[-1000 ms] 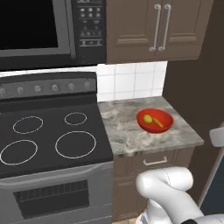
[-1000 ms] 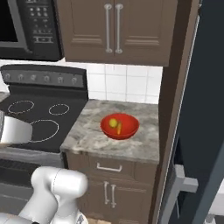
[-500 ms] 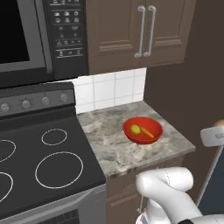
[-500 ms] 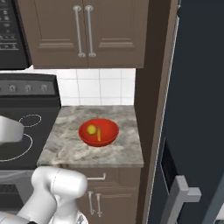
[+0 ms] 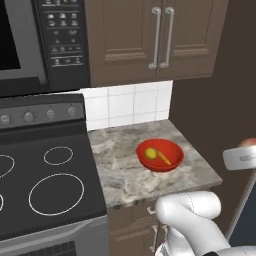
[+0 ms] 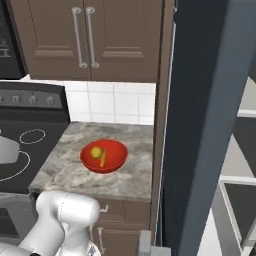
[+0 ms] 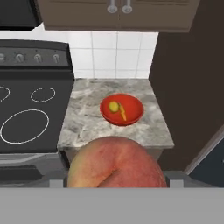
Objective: Take the lemon, peach, and carrot from the freezer and place them in the bowl on the counter.
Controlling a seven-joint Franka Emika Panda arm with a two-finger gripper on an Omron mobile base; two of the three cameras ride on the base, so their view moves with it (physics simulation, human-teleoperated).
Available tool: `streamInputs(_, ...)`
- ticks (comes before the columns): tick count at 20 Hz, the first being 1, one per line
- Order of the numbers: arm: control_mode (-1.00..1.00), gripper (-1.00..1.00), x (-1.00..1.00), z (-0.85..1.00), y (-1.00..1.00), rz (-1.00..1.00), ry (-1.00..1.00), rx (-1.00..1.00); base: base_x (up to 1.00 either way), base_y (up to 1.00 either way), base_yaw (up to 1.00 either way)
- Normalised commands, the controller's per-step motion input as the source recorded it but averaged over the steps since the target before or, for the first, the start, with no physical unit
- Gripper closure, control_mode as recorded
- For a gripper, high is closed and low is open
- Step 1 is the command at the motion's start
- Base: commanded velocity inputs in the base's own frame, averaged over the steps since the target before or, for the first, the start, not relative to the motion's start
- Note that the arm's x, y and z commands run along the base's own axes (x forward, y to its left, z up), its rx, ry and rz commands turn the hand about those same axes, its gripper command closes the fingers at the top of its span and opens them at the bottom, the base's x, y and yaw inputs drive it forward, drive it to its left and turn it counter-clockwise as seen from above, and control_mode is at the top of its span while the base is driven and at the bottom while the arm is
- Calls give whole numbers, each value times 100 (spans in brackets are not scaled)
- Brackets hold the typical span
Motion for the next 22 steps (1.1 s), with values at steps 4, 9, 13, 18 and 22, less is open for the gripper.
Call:
streamInputs(4,100,100,0,0,0,0,0,0,39,-53,25)
streamInputs(9,100,100,0,0,0,0,0,0,46,-15,15)
streamInputs(13,-100,100,85,-45,-5,5,9,1,0,0,0)
streamInputs(18,-100,100,100,-90,0,0,11,0,0,0,0)
streamInputs(22,-100,100,99,-99,-6,0,12,0,0,0,0)
